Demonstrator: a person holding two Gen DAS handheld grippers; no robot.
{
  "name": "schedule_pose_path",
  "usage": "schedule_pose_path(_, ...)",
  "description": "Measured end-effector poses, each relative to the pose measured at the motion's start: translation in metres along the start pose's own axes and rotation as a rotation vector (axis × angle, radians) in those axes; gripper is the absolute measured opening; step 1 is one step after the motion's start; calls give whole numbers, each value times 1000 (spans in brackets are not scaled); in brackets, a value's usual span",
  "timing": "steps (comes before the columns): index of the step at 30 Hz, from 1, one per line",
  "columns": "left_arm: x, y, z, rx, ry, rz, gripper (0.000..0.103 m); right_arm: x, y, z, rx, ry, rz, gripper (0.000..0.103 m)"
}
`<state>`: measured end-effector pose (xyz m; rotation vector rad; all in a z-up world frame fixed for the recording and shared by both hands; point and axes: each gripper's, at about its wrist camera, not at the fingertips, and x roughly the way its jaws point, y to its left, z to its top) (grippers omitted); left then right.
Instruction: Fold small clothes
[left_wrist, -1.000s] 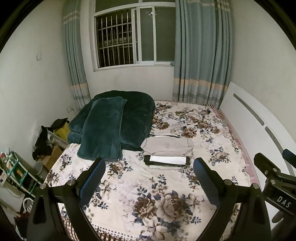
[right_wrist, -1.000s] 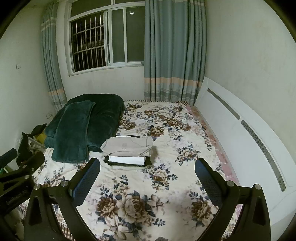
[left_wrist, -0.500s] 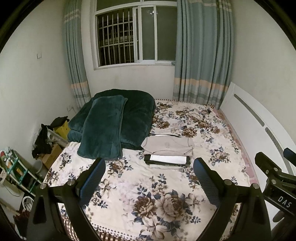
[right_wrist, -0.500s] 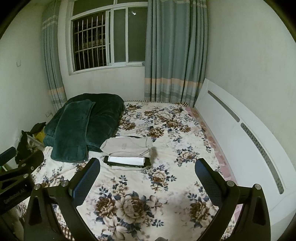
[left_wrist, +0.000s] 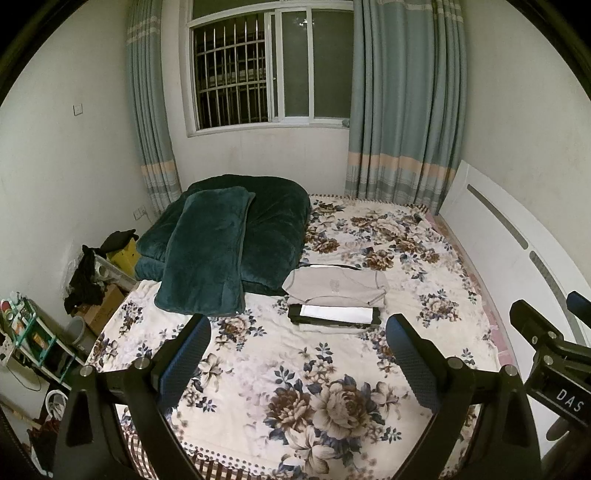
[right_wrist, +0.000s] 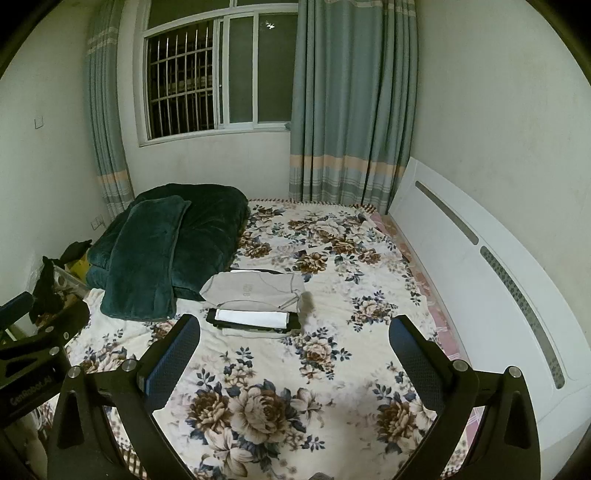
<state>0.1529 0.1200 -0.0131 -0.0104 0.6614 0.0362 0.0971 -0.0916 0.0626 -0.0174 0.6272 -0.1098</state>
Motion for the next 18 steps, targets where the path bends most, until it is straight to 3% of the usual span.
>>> schedule_pose_path(18,-8,17,-14,-31,-4,24,97,-2,8,-1,-7,5,17,103)
